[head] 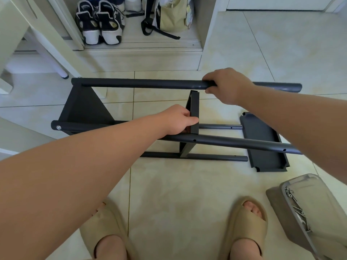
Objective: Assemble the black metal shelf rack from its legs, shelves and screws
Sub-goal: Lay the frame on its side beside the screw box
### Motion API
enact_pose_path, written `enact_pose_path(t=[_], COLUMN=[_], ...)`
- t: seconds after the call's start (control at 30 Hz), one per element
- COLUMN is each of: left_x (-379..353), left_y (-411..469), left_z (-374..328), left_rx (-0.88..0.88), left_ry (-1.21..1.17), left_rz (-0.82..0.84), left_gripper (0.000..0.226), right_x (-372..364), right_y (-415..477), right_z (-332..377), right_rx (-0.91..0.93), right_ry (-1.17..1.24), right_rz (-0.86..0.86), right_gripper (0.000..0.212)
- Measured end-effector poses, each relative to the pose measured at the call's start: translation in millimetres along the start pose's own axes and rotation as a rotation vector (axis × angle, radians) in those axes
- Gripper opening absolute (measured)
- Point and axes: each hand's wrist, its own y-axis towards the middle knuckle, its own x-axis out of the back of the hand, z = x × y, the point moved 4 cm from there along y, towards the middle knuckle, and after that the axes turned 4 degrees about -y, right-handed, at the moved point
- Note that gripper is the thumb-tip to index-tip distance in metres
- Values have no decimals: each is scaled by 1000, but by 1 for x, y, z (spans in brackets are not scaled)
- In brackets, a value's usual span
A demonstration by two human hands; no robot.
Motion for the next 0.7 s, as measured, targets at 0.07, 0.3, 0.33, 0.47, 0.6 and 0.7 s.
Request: enact_pose_path(t=[0.07,0.3,0.33,0.47,0.6,0.7], left_x=[-1,-2,-1,2,7,7], left_y=[1,0,1,4,7,6], left_z=[0,0,-1,0,-2,-3], left_rx=[-13,-30,-26,-10,21,36], left_ry=[-7,-76,-79,-73,-48,-25], left_rz=[-9,-5,-2,-3,-7,-2], left_gripper=[37,25,24,26,26,27], right_x=[-3,-4,-4,-7,-17,-22], right_y=[-6,-6,-5,-2,-4,-4], right_z=[1,4,5,7,10,8], right_rx=[3,-29,-34,-50,-68,-74], right_ry=[15,11,6,-6,-5,-2], right_rz=[27,85,96,99,74,55], right_gripper=[16,19,21,25,17,14])
